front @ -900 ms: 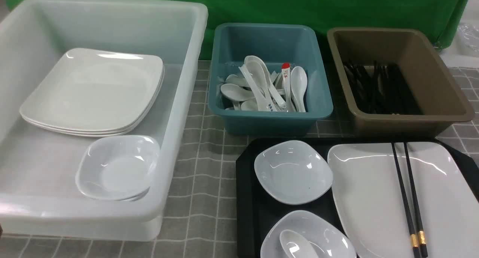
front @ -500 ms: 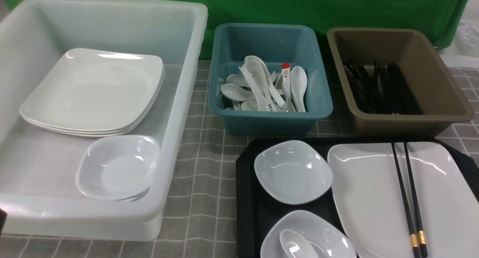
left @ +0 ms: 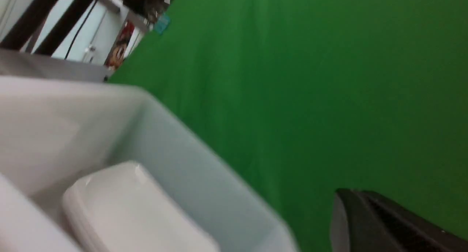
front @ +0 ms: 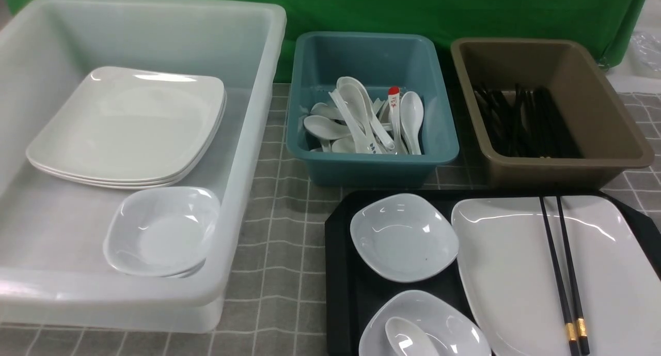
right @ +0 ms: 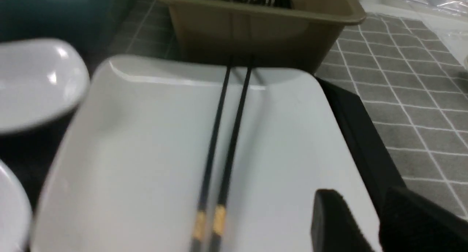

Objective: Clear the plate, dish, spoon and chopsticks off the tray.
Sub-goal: Use the right arm to grab a pair of chopsticks from the plate

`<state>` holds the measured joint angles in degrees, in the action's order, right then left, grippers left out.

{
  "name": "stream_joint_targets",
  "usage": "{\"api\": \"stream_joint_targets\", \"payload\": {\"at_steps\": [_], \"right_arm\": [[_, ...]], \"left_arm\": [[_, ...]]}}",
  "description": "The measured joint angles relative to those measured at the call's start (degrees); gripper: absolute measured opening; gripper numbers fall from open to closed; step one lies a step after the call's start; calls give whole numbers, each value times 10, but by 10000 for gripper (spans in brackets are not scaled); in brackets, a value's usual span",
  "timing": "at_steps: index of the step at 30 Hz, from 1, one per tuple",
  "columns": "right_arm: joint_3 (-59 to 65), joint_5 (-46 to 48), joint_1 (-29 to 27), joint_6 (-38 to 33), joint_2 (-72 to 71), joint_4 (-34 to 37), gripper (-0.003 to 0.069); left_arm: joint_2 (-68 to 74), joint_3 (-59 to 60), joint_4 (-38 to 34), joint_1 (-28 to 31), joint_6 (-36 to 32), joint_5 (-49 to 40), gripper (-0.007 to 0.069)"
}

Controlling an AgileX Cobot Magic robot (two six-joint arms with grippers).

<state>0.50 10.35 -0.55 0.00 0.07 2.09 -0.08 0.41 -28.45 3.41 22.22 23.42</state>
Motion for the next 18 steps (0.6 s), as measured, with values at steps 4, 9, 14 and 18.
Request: {"api": "stream_joint_targets", "payload": {"at_steps": [4,9,14,18], "right_arm": [[0,-134,0,234,0,150,240],[0,-193,0,337,0,179,240],[0,-217,2,390,0,178,240],[-57,-112,34,355,13,112,171]], "left_arm": [[-1,-87,116,0,110,69,4],[42,-280,243,0,160,-166,4],[205,-529,219,0,-10,-568,4],[349,-617,120,0,-145,-797,4]]}}
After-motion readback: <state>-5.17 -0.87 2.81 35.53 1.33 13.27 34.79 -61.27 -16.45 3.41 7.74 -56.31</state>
